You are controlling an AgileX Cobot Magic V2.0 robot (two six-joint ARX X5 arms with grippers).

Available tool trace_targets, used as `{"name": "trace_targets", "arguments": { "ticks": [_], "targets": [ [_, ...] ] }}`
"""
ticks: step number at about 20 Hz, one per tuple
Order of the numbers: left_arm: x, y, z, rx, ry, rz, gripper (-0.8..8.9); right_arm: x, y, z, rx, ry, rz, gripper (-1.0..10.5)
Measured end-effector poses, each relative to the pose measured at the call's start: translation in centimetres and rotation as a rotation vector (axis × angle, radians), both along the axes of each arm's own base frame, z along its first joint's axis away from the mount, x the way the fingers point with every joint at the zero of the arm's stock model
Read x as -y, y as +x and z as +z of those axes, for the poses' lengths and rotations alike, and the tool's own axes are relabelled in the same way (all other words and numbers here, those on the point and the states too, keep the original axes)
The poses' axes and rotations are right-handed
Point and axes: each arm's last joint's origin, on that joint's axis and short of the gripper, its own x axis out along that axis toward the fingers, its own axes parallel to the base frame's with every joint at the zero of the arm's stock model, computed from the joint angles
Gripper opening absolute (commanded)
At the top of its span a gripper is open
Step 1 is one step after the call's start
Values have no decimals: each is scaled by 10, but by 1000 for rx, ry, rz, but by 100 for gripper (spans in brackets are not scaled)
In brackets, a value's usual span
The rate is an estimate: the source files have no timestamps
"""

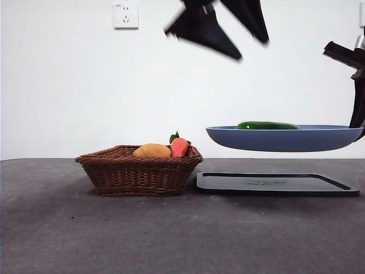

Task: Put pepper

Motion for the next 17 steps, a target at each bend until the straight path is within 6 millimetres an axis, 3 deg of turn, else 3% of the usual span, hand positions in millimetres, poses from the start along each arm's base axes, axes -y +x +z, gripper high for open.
{"name": "trace_targets", "arguments": {
  "ticks": [4, 8, 13, 17],
  "targets": [
    [-44, -30, 58, 103, -110, 23, 249, 7, 15, -4, 1, 16, -64, 5],
    [-93, -69, 106, 215, -224, 47, 249, 11, 50, -10, -17, -6, -88, 5],
    [-135, -111, 134, 298, -312, 47, 248, 14, 95, -32, 1, -5, -94, 5],
    [-153, -128, 140, 308, -330, 49, 248, 15, 107, -60, -40, -8, -94, 5]
  ]
}}
